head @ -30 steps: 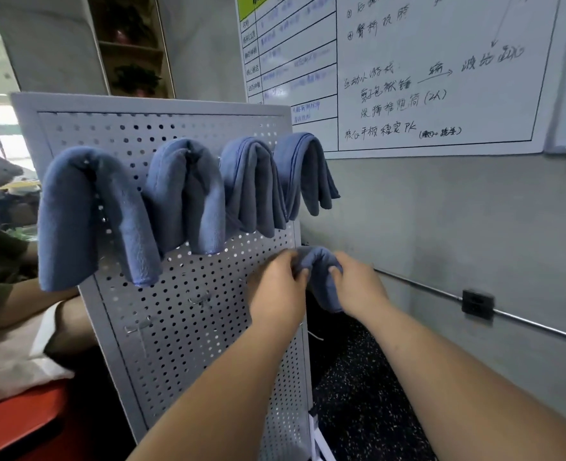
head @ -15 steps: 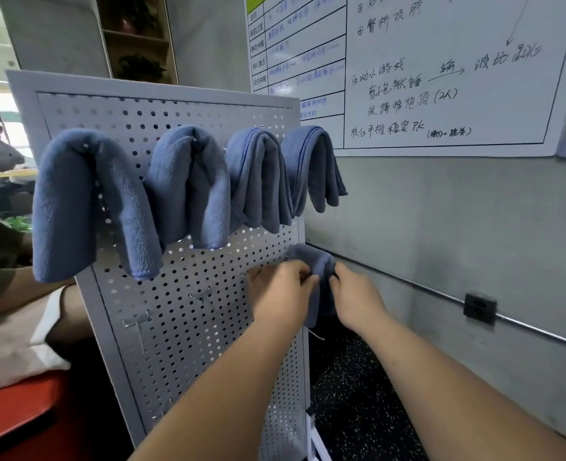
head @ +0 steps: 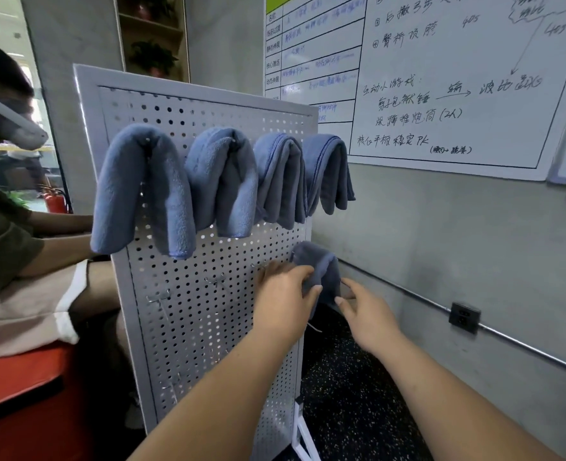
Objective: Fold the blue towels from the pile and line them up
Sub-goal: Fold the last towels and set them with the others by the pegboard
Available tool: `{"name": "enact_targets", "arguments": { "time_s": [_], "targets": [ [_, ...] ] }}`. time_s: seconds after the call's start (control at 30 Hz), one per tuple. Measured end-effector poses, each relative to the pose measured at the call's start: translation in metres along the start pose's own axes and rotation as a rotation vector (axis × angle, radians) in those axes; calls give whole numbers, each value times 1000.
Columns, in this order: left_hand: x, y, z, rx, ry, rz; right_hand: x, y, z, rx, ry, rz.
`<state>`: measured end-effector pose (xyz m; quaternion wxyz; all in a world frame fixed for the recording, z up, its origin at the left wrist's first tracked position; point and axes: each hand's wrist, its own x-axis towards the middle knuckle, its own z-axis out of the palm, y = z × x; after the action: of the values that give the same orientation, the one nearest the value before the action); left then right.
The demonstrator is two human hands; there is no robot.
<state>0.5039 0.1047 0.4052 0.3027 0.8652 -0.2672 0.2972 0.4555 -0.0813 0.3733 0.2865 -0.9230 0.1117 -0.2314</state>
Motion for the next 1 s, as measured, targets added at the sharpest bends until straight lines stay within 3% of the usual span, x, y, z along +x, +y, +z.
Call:
{"name": "enact_targets", "arguments": {
  "time_s": [0.3,0.4,1.0],
  "targets": [
    [-73,-3,-21,-110,133,53,-84,28,18,-27,-103,80],
    [-103,-11,-21,-134,108,35,-123,36,29,-33,-151,105],
    [-389,-82,58,-226,-689,-477,-344,124,143,-95,-697,498]
  ]
}}
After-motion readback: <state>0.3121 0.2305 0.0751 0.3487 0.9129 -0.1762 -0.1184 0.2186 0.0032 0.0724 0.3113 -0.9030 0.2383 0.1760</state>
